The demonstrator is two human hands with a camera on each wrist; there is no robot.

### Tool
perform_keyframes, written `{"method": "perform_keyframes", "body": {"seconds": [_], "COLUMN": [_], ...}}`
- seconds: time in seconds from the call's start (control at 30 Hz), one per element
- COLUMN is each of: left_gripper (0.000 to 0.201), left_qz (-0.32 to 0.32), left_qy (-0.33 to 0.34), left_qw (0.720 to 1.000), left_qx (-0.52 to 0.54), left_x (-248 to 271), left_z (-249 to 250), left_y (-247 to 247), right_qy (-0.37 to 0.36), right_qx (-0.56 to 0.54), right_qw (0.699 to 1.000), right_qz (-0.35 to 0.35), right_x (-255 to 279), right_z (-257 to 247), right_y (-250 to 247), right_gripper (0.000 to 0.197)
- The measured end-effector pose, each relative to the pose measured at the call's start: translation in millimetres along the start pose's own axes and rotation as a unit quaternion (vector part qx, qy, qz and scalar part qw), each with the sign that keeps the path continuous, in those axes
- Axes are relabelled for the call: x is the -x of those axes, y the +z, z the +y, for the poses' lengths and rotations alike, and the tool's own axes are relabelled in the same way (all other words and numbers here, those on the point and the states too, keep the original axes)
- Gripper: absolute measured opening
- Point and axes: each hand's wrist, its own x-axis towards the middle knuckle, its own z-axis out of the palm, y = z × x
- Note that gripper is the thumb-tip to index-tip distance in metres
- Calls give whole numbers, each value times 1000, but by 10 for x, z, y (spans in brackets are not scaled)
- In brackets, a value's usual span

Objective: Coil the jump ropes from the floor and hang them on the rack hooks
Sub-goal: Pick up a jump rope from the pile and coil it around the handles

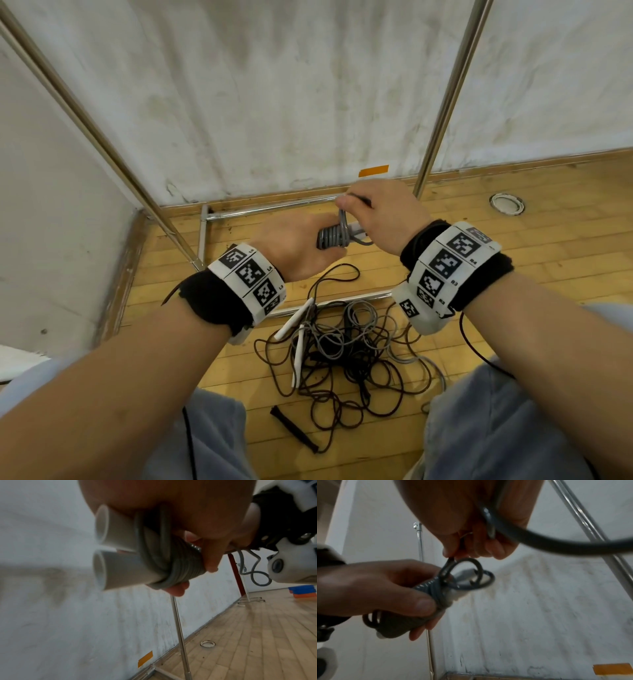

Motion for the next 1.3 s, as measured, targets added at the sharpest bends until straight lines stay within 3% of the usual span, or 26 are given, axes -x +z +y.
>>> {"method": "perform_keyframes", "body": {"seconds": [0.1, 0.27, 0.33, 0.43, 0.47, 0.57, 0.63, 0.83, 0.93, 1.07, 1.17, 1.3], "left_gripper": [42, 22, 26, 17, 13, 15, 19, 40, 39, 33, 21, 11], "left_qz": [41, 94, 105, 119, 128, 166, 177, 162, 161, 58, -19, -57], "left_qy": [16, 42, 13, -44, -60, -114, -132, -149, -148, -138, -104, -67], "left_qw": [999, 982, 967, 941, 936, 931, 939, 970, 975, 988, 994, 996], "left_qx": [32, 158, 234, 315, 321, 305, 262, 104, 34, -34, -30, 2], "left_x": [25, 94, 90, 64, 54, 7, -30, -73, -83, -73, -47, -25], "left_z": [40, 77, 121, 187, 197, 156, 79, -126, -253, -312, -260, -129], "left_y": [-52, -153, -210, -255, -258, -246, -224, -155, -159, -96, -19, 31], "right_qy": [22, 93, 121, 170, 168, 94, 55, 75, 52, -12, -52, -84], "right_qx": [-31, -141, -227, -387, -384, -205, -120, 5, 40, 88, 137, 133], "right_qw": [999, 985, 965, 905, 907, 974, 990, 991, 990, 986, 983, 984], "right_qz": [4, -38, -44, -45, -35, -30, -45, -109, -126, -139, -111, -89], "right_x": [-30, -53, -73, -56, -43, 27, 39, 64, 108, 147, 129, 113], "right_z": [39, 118, 140, 25, -5, -88, -144, -197, -218, -243, -200, -174], "right_y": [-6, -123, -156, -82, -29, 116, 200, 250, 229, 206, 93, 49], "right_gripper": [34, 38, 34, 18, 21, 22, 23, 19, 20, 25, 28, 28]}}
